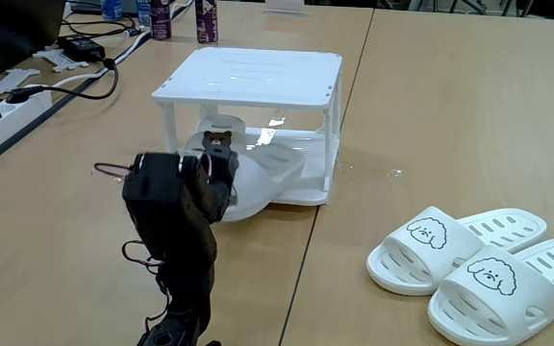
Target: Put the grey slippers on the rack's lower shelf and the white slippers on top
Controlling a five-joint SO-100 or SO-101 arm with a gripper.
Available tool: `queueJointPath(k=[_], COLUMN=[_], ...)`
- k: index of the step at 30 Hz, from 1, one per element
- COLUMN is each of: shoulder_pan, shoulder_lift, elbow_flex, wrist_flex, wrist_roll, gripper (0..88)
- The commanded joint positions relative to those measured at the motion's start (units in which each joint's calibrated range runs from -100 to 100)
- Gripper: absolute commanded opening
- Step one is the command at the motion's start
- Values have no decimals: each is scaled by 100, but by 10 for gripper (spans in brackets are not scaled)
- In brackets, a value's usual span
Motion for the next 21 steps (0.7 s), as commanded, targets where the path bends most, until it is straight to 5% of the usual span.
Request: queueJointPath(k=[1,21], shoulder_pan=[63,647], shoulder_lift=[1139,7070], elbow_flex=[-2143,-9387], wrist_flex=[-39,393], wrist_roll=[42,42], gripper=[6,6])
